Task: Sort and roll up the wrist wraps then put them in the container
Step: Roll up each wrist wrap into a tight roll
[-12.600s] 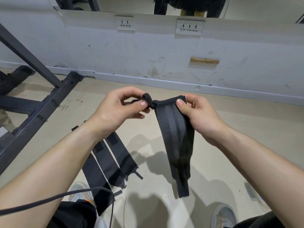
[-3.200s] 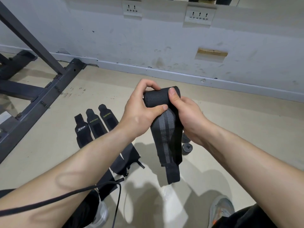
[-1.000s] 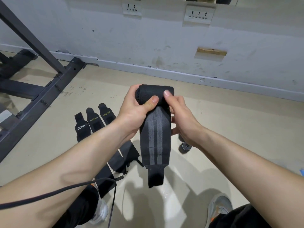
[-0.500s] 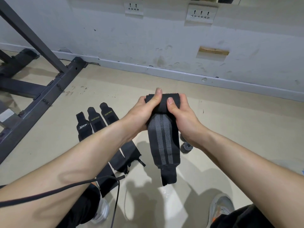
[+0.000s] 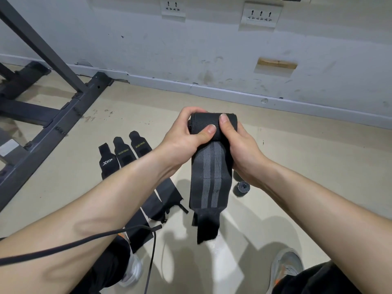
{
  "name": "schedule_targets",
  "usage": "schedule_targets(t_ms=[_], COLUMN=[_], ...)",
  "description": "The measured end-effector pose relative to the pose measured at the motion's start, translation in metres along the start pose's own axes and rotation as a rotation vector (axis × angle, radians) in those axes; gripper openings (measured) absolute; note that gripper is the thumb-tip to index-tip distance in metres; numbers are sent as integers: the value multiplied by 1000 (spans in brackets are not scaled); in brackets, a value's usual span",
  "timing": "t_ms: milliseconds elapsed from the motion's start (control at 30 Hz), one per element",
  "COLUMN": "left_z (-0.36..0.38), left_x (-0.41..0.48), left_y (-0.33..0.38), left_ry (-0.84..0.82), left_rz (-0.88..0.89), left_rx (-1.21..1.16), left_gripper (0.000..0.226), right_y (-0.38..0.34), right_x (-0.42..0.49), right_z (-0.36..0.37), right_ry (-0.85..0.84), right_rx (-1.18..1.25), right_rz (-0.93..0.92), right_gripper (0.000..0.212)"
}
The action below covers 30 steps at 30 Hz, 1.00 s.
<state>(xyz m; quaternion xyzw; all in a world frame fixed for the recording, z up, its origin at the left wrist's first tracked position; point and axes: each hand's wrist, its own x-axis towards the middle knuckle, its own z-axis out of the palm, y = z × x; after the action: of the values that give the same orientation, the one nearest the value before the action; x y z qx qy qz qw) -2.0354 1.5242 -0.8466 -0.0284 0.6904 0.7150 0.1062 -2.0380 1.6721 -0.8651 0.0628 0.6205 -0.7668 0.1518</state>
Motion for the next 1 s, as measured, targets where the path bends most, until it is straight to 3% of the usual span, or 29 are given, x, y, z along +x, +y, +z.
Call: schedule_targets(t_ms=[167, 233, 400, 533, 600, 733, 1000], left_z=[7, 7, 8, 1, -5, -9, -4], left_x=[-1, 0, 1, 6, 8, 8, 6], left_y=[9, 11, 11, 14, 17, 16, 2], left_ry=[-34, -51, 21, 97, 106, 108, 100], left_rz=[-205, -258, -200, -191, -178, -113, 133], left_rx=[-134, -59, -43, -70, -65, -48, 179], left_gripper=[30, 43, 43, 42, 38, 20, 42], right_y=[-5, -4, -6, -2, 6, 8, 1], right_x=[-2, -4, -5, -12, -14, -10, -9], right_z=[-4, -5, -6, -5, -7, -10, -8], right_ry=[-9, -40, -33, -45, -120, -88, -97], right_rx=[-5, -12, -8, -165, -243, -243, -196], right_rz=[-64, -74, -58, -8, 2, -32, -43], right_gripper=[35, 30, 32, 26, 19, 25, 22])
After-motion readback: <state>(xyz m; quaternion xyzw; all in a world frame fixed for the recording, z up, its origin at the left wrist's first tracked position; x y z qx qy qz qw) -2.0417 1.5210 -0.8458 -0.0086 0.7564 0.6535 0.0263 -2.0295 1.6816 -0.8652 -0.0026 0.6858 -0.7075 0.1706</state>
